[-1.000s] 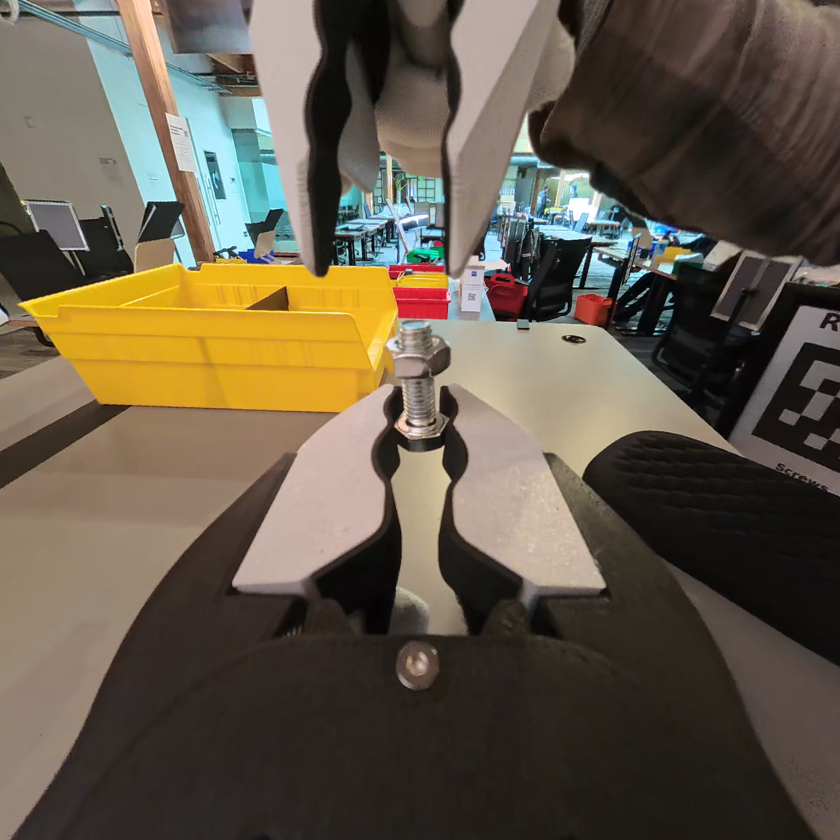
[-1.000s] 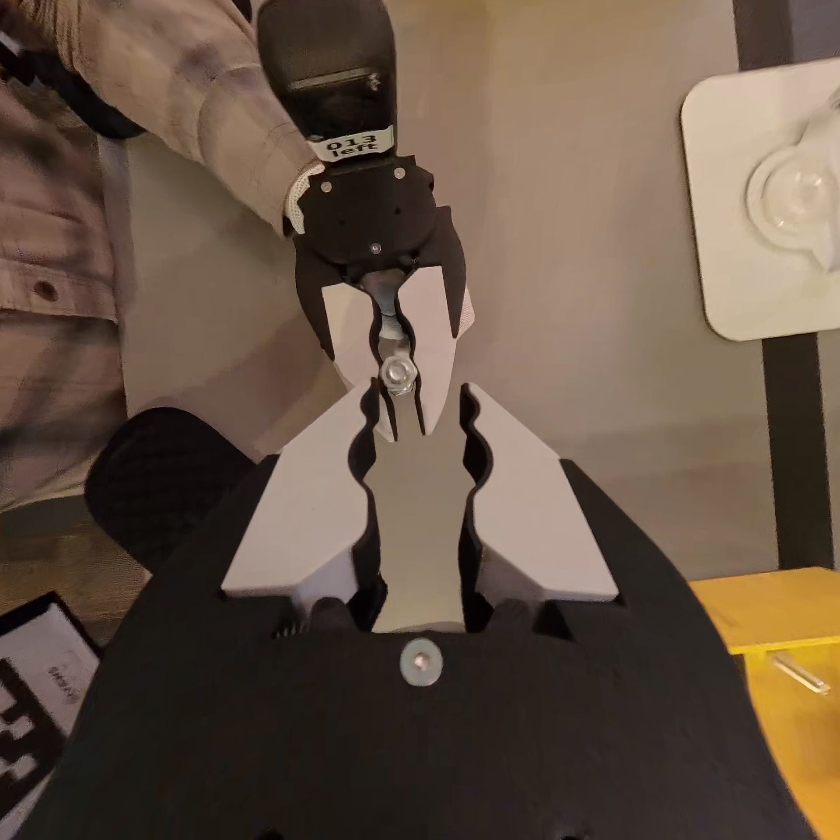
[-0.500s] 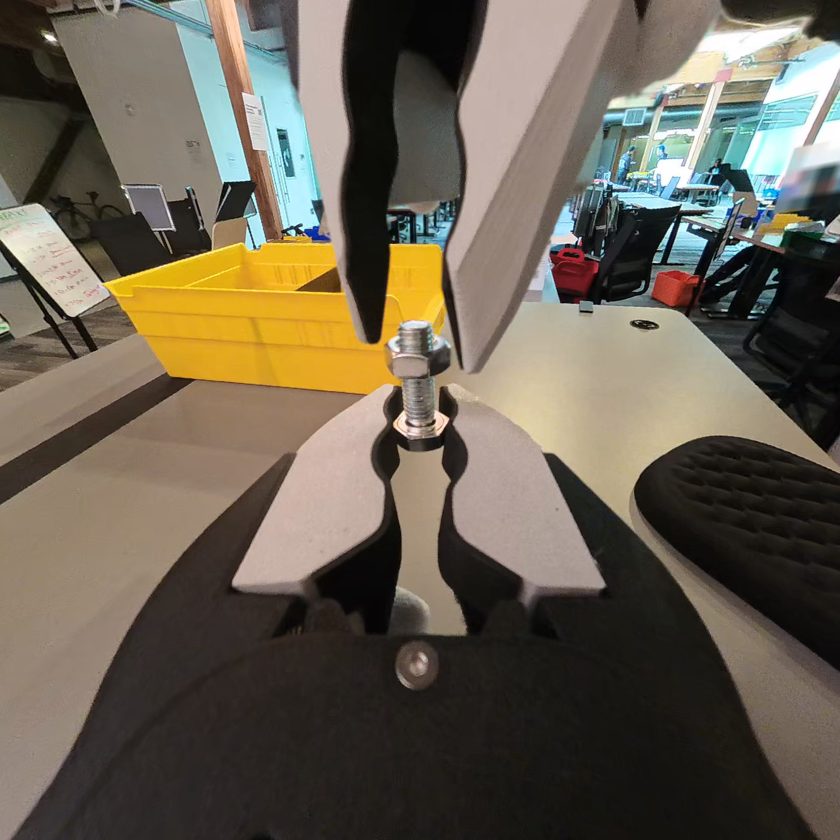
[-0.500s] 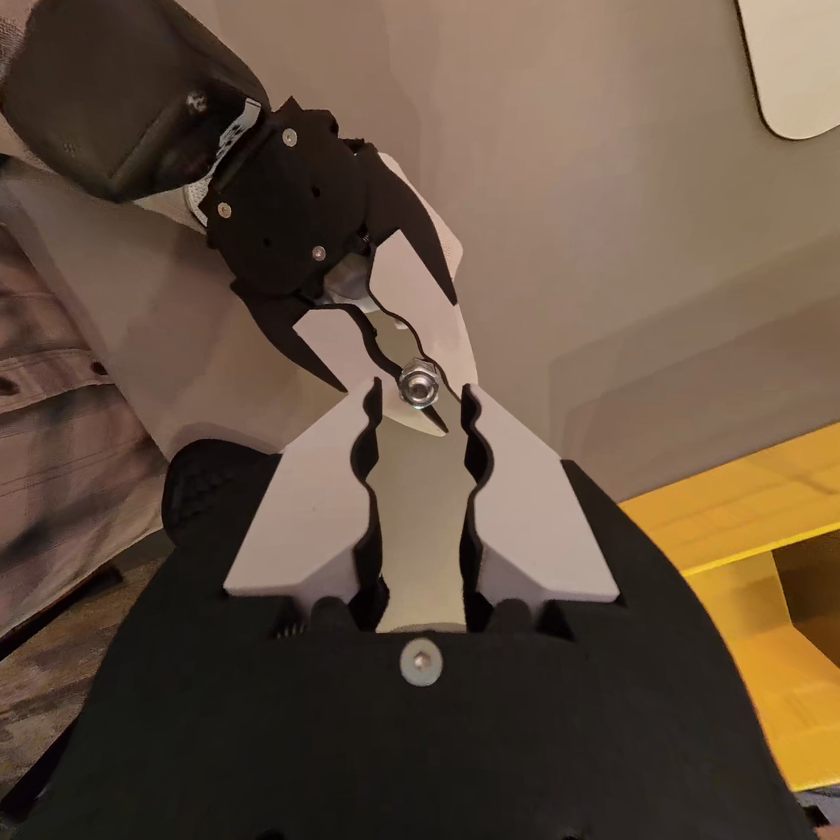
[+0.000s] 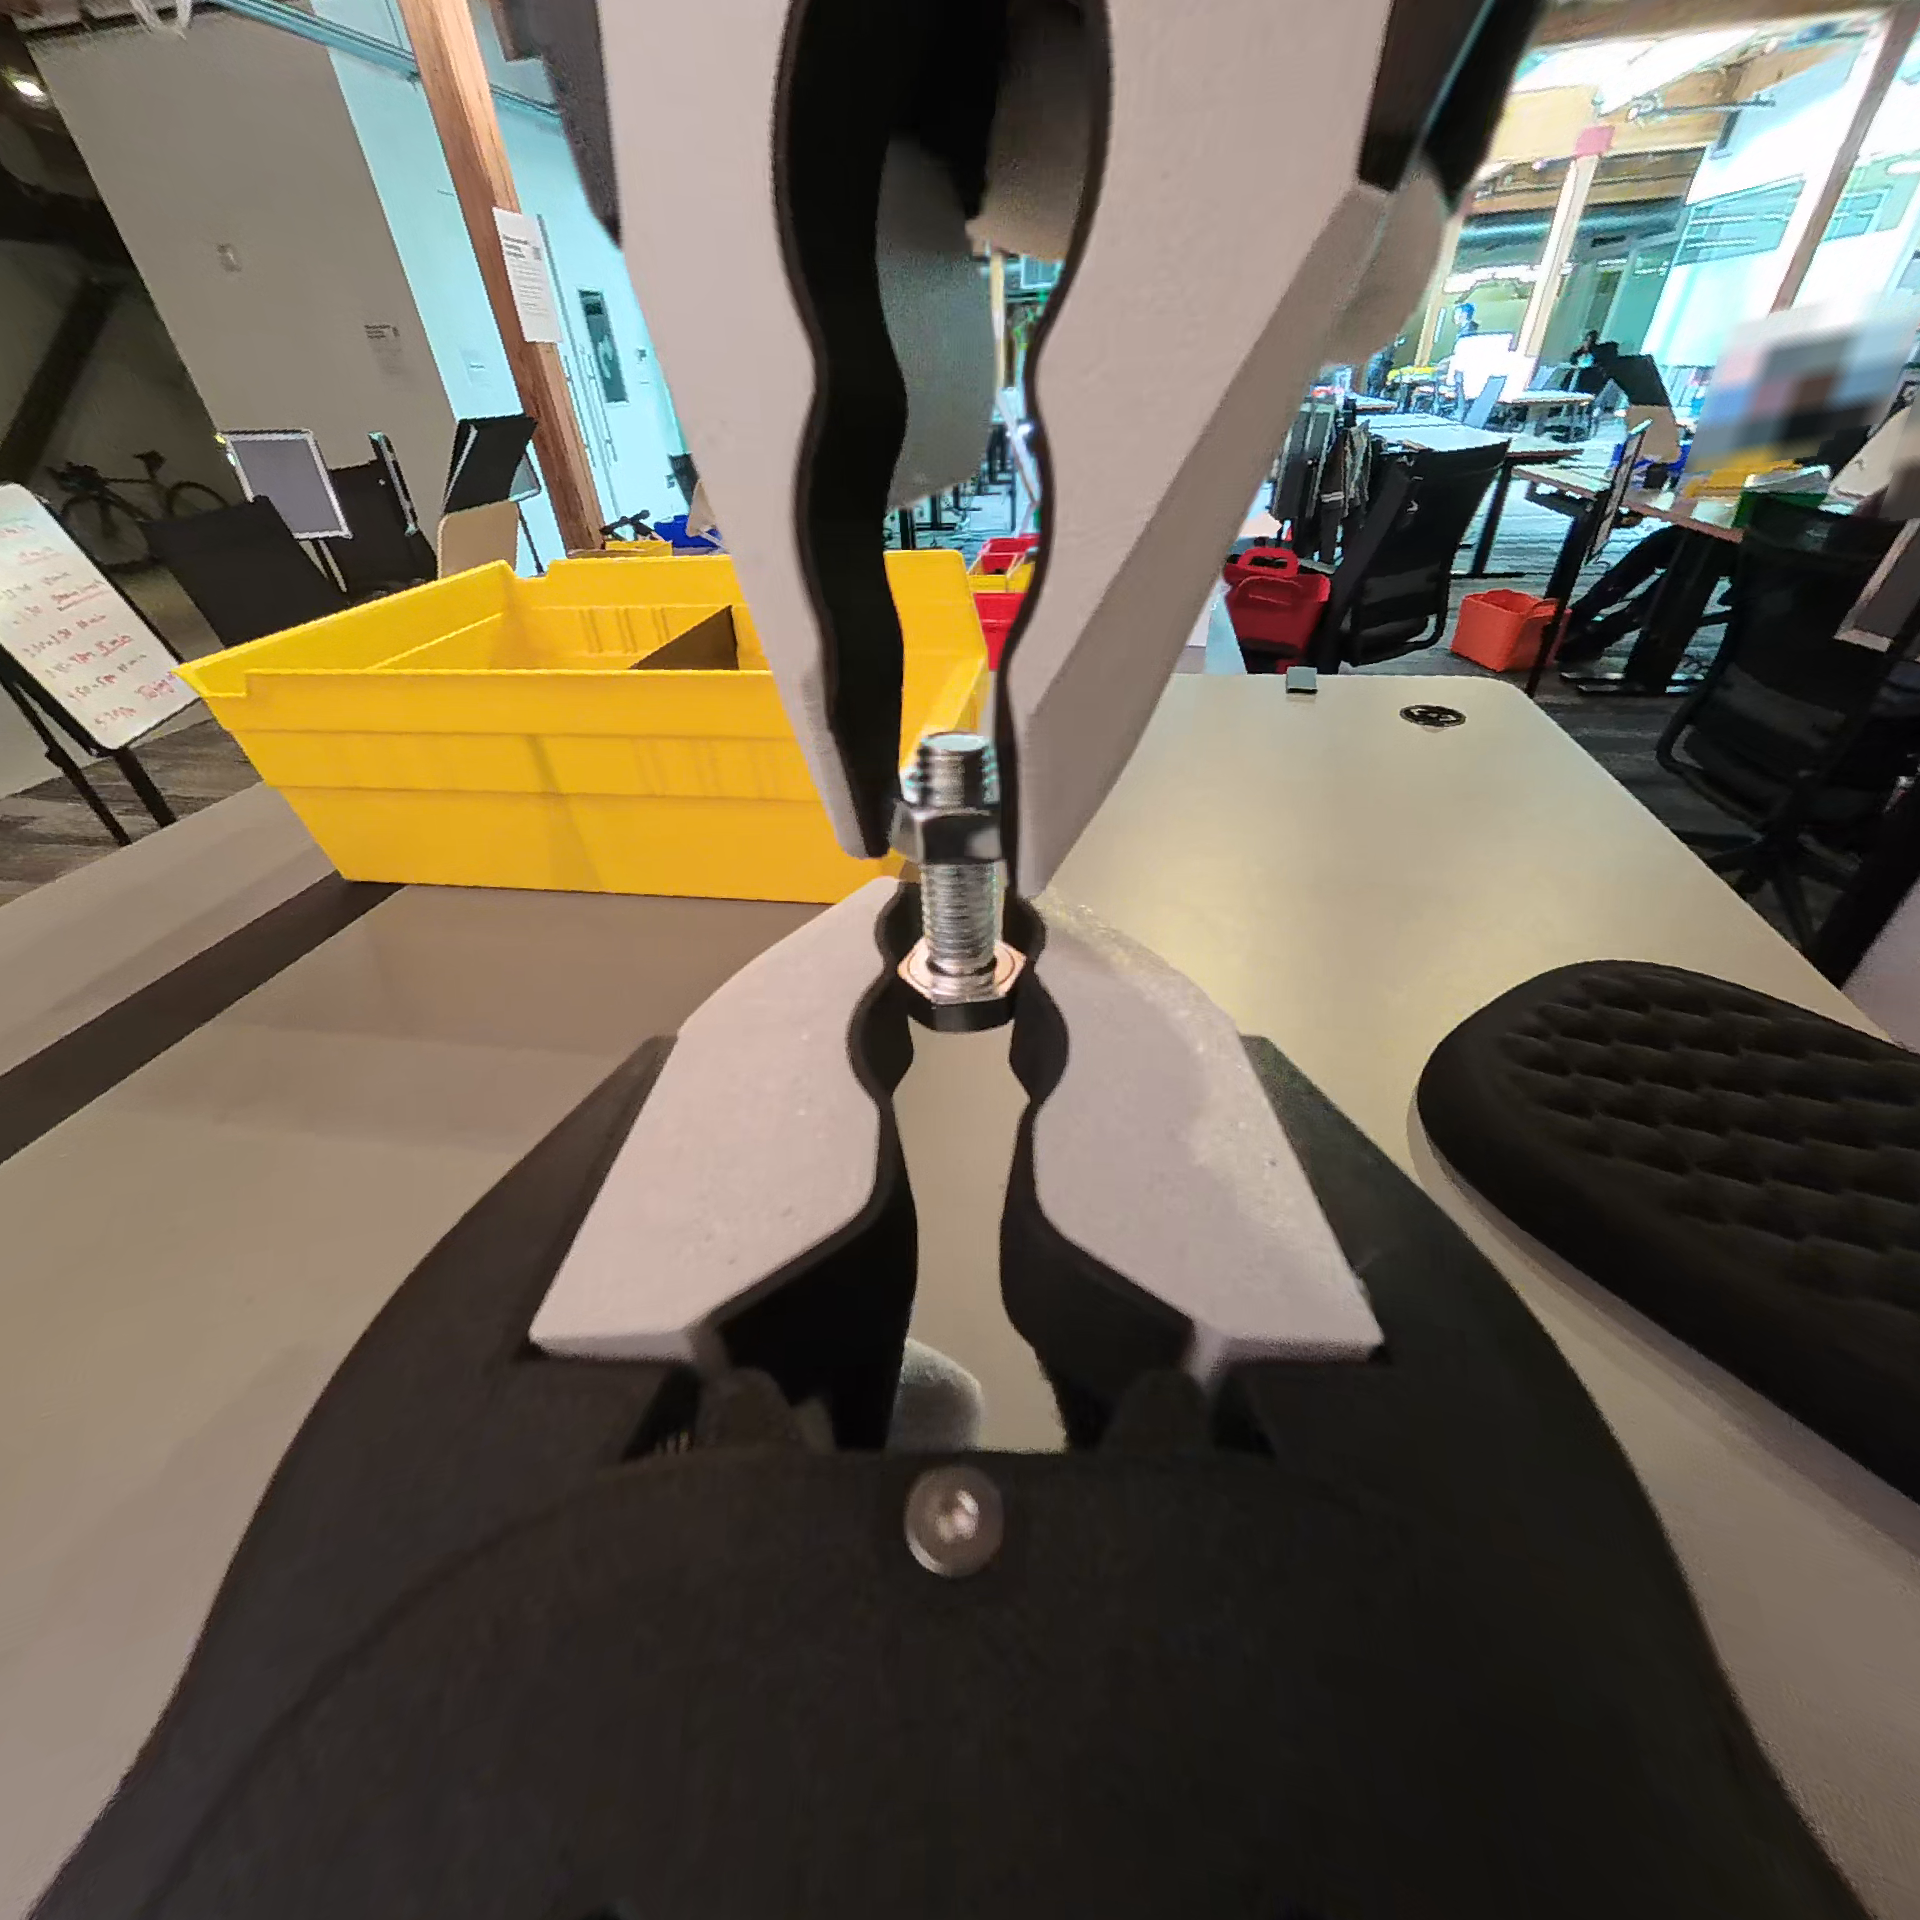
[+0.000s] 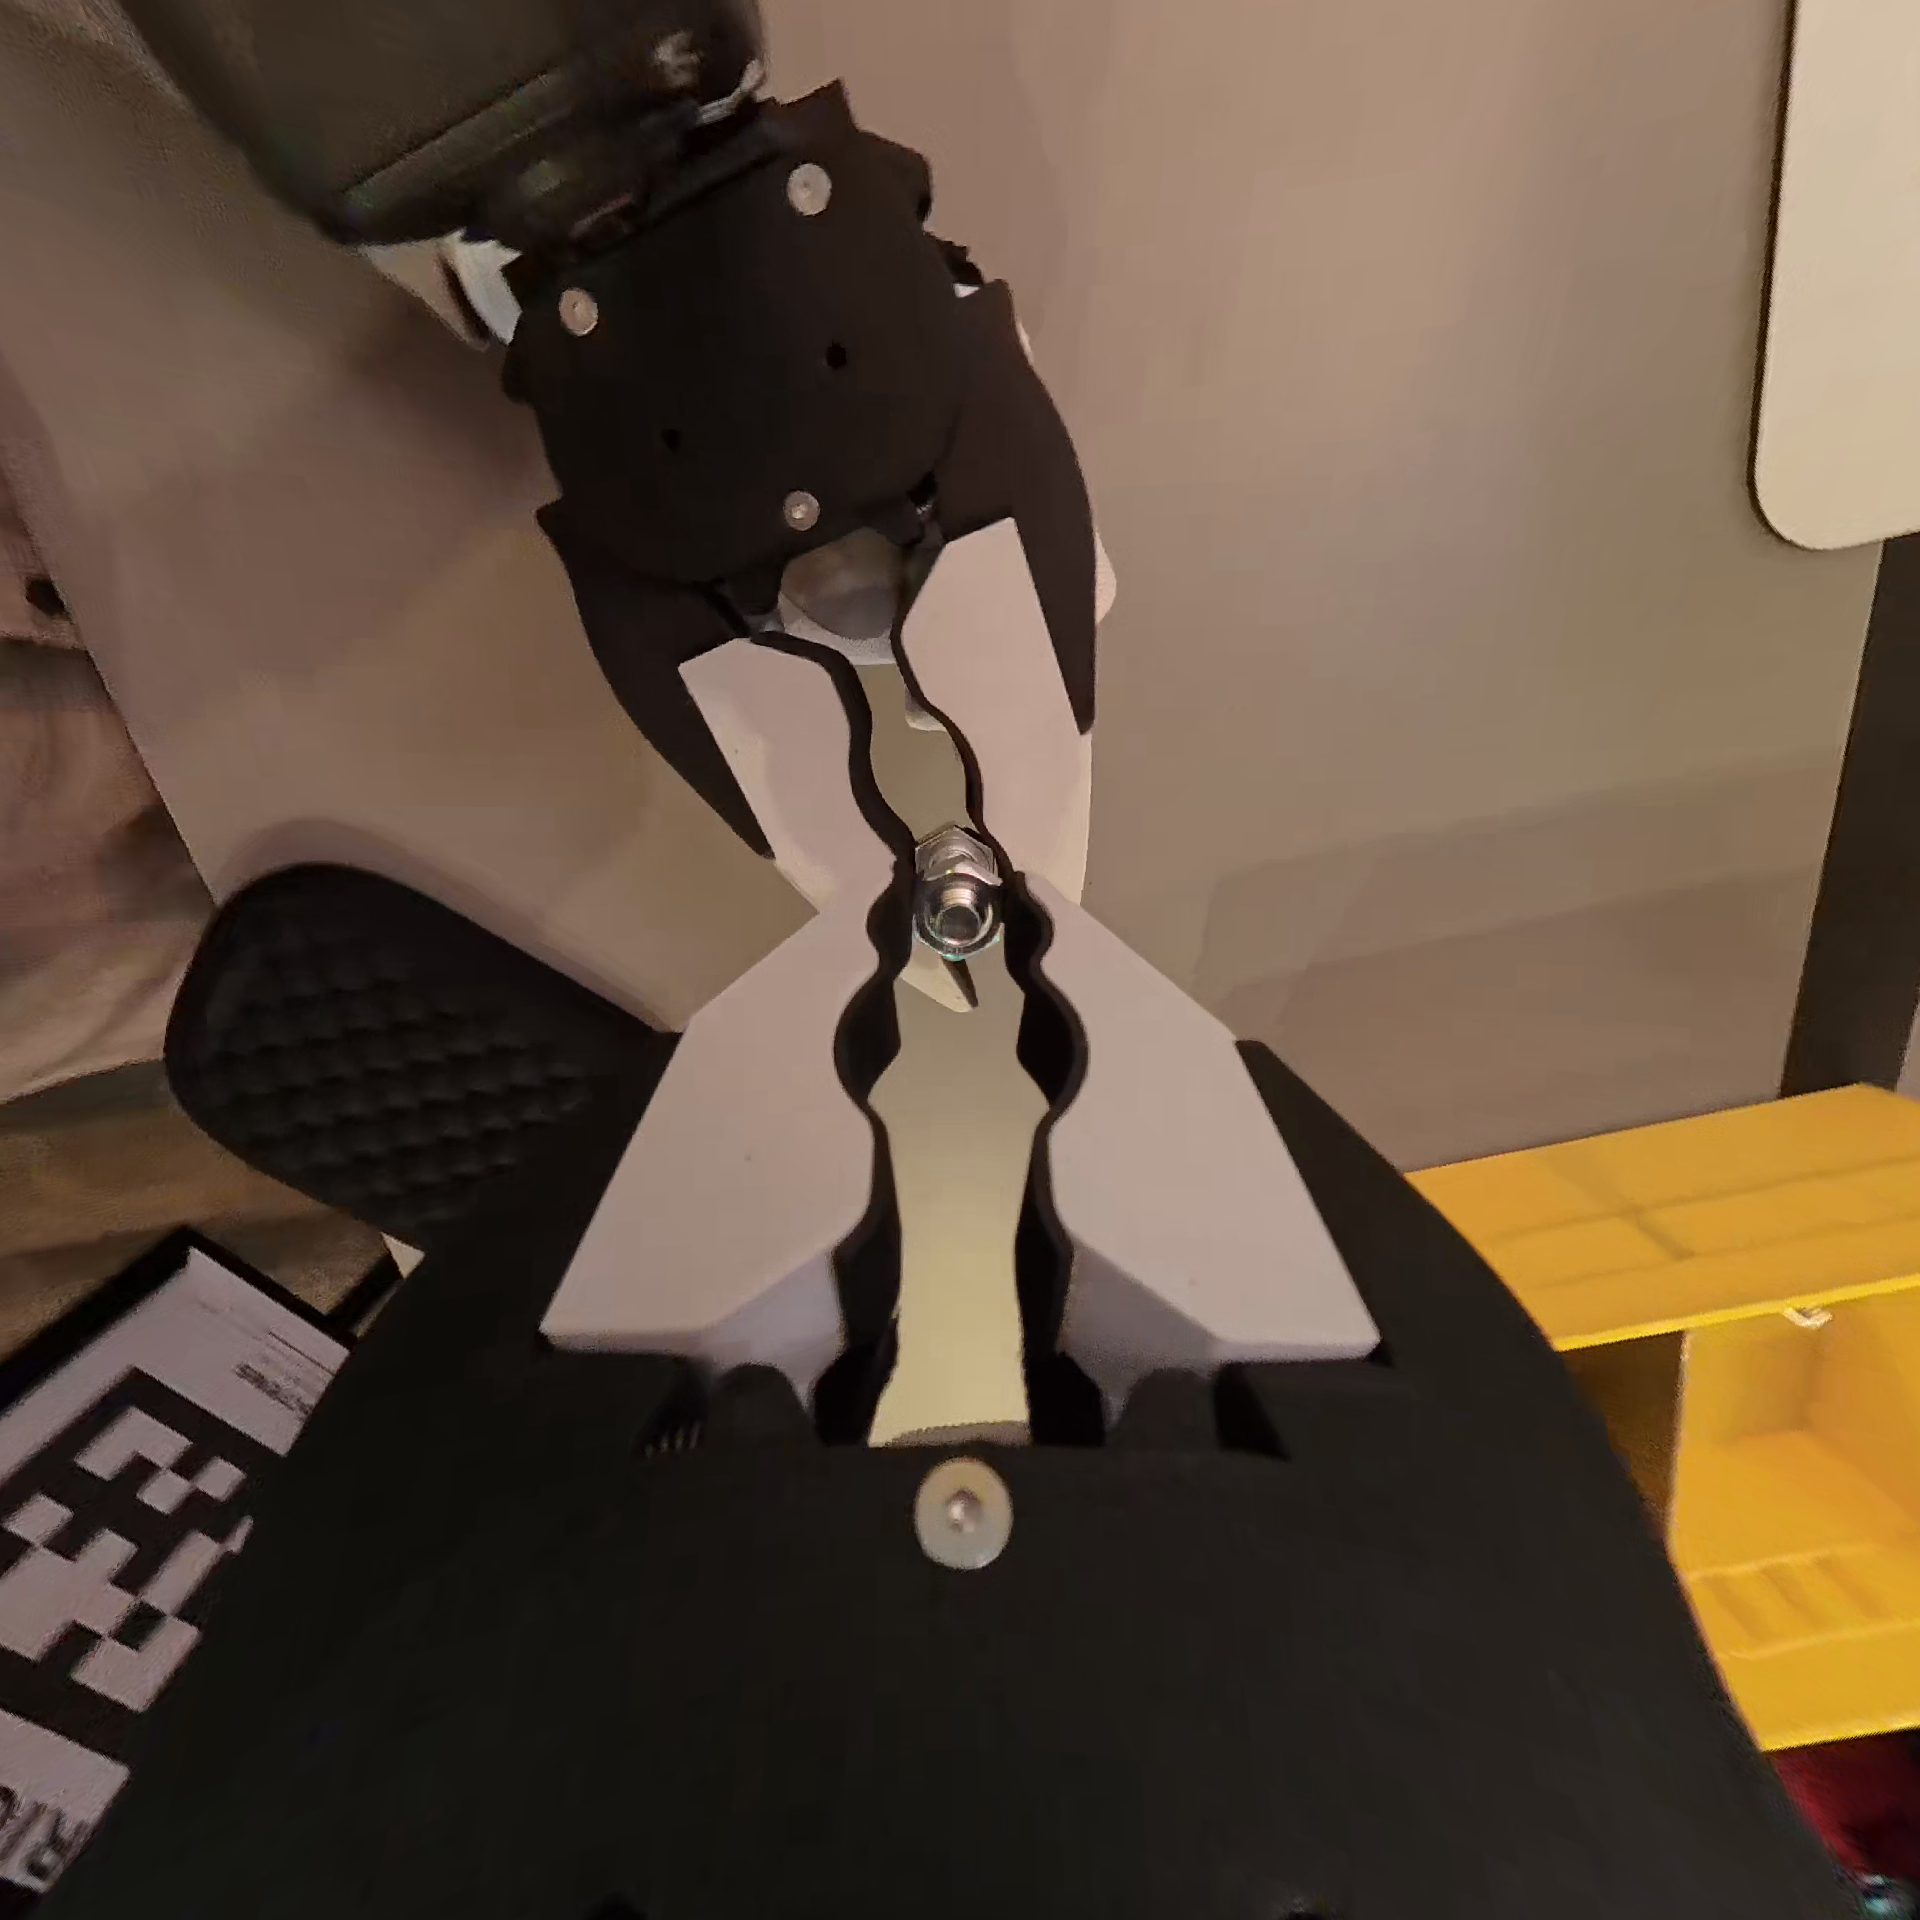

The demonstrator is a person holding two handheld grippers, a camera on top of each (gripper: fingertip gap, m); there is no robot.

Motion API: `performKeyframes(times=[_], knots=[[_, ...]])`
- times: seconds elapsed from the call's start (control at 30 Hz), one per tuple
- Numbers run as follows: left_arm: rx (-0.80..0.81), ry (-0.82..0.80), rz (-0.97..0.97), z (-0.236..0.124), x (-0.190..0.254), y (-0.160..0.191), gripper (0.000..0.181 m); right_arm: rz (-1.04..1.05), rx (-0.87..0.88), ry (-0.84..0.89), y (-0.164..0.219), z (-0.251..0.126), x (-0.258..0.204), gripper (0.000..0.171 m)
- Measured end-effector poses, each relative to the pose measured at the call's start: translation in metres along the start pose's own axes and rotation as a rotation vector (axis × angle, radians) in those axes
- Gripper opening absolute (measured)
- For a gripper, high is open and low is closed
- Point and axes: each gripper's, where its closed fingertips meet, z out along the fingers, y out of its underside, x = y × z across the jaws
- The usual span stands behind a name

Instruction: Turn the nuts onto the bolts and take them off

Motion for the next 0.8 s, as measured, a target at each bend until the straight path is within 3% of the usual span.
performKeyframes(times=[0.23,0.43,0.53,0.63,0.7,0.8], knots=[[0.026,0.115,0.010,-0.003,0.015,-0.003,0.015,-0.482,-0.111,0.016,0.001,-0.001,-0.013,0.016],[0.039,0.227,0.012,-0.007,0.028,-0.004,0.016,-1.077,-0.230,0.093,0.005,-0.003,-0.019,0.016],[0.036,0.243,0.023,-0.007,0.031,-0.004,0.016,-1.269,-0.300,0.122,0.005,-0.003,-0.022,0.016],[0.042,0.238,0.014,-0.007,0.030,-0.005,0.016,-1.171,-0.305,0.107,0.002,-0.003,-0.021,0.017],[0.046,0.231,-0.001,-0.008,0.027,-0.005,0.015,-1.006,-0.260,0.076,0.000,-0.006,-0.022,0.049],[0.040,0.213,0.001,-0.007,0.026,-0.005,0.015,-0.683,-0.166,0.076,-0.007,-0.016,-0.018,0.050]])
